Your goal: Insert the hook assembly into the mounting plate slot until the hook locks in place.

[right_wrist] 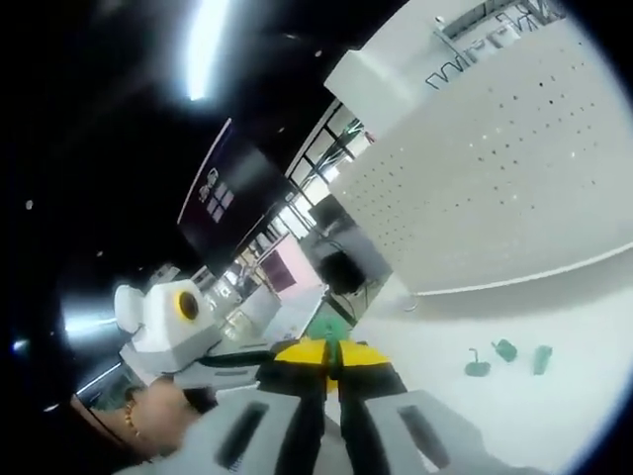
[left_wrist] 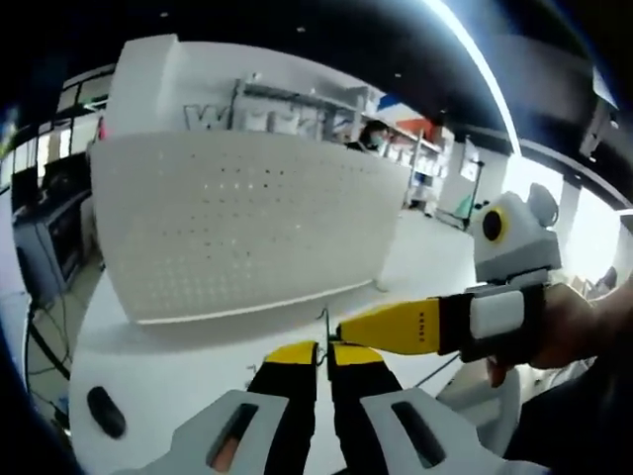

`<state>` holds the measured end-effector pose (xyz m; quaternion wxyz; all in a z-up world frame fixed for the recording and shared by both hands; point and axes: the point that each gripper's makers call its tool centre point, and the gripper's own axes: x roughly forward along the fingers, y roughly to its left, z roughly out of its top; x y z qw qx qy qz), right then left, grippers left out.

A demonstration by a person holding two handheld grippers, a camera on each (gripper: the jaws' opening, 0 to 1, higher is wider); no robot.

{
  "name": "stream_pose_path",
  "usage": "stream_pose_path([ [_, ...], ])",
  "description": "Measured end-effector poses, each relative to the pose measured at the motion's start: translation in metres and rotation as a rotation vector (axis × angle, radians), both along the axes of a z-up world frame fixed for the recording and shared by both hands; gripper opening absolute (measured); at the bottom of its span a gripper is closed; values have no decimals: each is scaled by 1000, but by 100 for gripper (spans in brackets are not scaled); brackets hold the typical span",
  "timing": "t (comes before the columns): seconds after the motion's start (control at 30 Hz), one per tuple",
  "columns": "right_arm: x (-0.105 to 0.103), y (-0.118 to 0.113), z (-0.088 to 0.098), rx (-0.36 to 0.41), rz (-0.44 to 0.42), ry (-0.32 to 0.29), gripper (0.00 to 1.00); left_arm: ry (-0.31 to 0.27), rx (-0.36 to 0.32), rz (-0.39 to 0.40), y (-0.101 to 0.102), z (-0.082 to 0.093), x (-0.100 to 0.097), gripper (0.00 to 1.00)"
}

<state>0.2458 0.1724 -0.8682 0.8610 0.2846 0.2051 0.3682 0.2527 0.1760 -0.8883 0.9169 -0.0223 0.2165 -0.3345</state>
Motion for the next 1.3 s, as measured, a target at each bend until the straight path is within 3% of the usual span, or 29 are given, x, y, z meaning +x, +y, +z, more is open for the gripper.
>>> stream_pose_path([
  [0.1,1,-2,0,-3,-13,-3,0,27,-1,3,-1,-7,0,14],
  [0.27,1,-3,-1,-25,-9,-16,0,48,-30,9,-2,-11,-1,15],
  [0.4,5,-6,0,-25,-21,-19,0,61,-36,-3,-4,-13,-1,24],
  [0.63,19,-16,4,-75,-59,-68,0,29,-72,-36,-10,-7,2,40],
  [0.8,34,-26,11,-142,-105,-131,0,-62,23,-72,-10,-6,4,53],
  [0.93,45,-31,14,-185,-131,-166,0,-70,-27,-76,-14,2,4,68],
  [1.07,53,-35,14,-173,-147,-159,0,-81,-19,-103,-17,0,2,77],
  [1.3,66,-43,13,-203,-176,-175,0,-87,-62,-122,-22,2,-1,91],
])
